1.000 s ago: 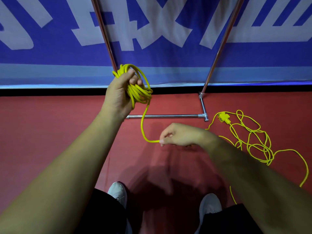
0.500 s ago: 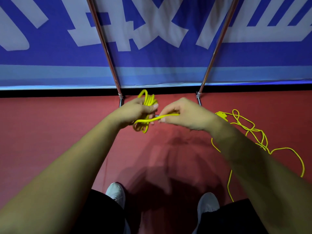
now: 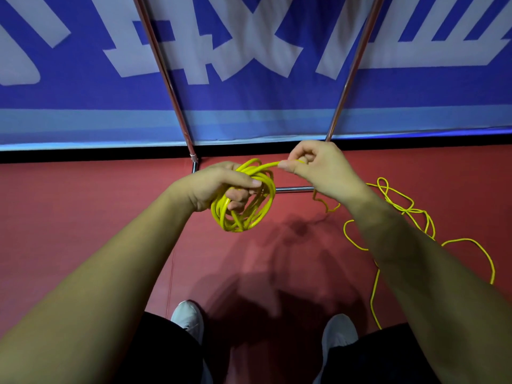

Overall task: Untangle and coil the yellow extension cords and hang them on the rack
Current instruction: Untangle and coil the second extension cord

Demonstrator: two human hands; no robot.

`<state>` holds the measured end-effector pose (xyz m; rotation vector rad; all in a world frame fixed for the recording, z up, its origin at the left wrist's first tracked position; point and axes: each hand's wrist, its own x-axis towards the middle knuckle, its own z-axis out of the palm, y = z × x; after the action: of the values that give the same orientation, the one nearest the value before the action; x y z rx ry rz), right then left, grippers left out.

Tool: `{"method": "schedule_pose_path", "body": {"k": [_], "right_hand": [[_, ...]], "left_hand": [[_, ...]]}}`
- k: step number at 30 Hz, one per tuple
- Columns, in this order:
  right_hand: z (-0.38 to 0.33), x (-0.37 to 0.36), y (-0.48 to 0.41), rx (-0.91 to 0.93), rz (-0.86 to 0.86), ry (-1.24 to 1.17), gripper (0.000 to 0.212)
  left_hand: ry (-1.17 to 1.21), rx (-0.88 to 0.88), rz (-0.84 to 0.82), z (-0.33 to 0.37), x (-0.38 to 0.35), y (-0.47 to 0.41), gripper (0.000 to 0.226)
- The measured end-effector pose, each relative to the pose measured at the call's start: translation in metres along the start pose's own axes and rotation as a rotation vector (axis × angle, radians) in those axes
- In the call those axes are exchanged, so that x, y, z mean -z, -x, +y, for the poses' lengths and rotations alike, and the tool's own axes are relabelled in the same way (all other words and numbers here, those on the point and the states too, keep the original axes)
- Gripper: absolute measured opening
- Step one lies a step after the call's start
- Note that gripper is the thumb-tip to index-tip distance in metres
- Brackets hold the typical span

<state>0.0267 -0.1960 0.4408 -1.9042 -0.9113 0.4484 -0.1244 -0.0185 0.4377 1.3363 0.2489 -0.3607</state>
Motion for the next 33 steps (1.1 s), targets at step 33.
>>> {"method": "schedule_pose_path", "body": {"k": [33], "right_hand": [[0.098,-0.049,0.013,-0.512,-0.428,0.013,0.026]], "left_hand": [[0.541,-0.562,0.179,0.024,0.013,0.023,0.01]]}}
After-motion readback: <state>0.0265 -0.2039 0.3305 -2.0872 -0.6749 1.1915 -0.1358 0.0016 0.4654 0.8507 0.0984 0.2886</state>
